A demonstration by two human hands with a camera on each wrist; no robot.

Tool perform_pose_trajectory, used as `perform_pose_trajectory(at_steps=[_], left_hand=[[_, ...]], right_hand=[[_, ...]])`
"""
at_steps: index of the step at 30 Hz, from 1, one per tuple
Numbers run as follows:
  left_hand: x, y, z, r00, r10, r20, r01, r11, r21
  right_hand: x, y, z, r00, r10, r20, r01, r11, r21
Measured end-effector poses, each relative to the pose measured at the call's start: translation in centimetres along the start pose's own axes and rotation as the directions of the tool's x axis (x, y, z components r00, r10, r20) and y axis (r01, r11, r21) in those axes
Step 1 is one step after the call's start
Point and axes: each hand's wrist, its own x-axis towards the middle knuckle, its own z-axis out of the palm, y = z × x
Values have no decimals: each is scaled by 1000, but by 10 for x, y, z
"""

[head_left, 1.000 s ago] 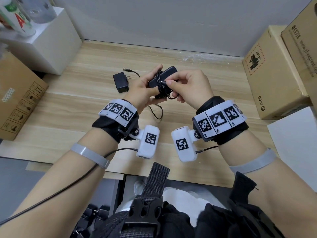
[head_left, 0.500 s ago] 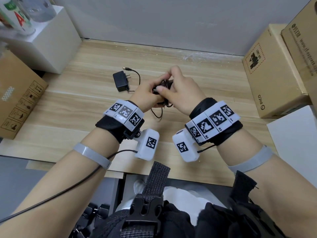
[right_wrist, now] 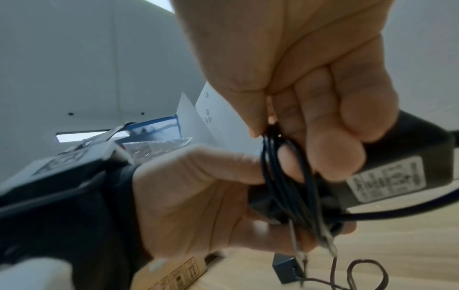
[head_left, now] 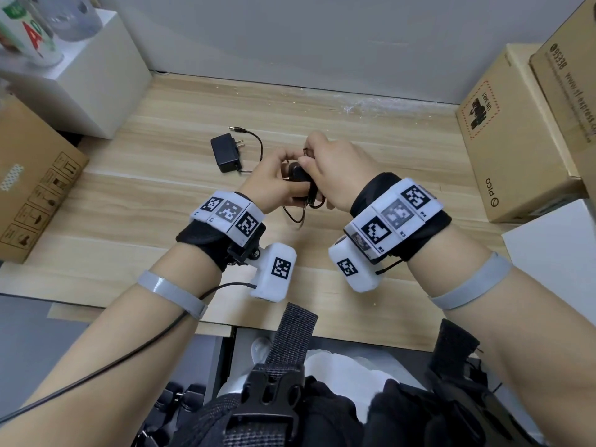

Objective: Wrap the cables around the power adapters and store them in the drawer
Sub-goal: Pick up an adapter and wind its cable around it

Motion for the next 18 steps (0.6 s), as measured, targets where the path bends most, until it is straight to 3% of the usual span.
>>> perform_pose_trajectory(at_steps=[5,8,12,16,18], left_hand=[[-3,-4,-1,995,-54,87,57,998,-27],[-3,-3,-2,994,-56,99,62,997,-53],[-1,1,-4,996,-28,89,31,999,-40],[-2,-10,-3,996,-25,89,22,999,35],[-3,-15,-2,997,14,78,-20,997,80]], right_hand=[[1,13,-11,979,-13,-202,5,999,-38],[5,19,-10,975,-18,-221,31,998,54],[13,26,0,962,134,-239,-52,947,318],[16,30,11,945,230,-234,-129,916,381],[17,33,16,934,297,-200,-158,842,515]])
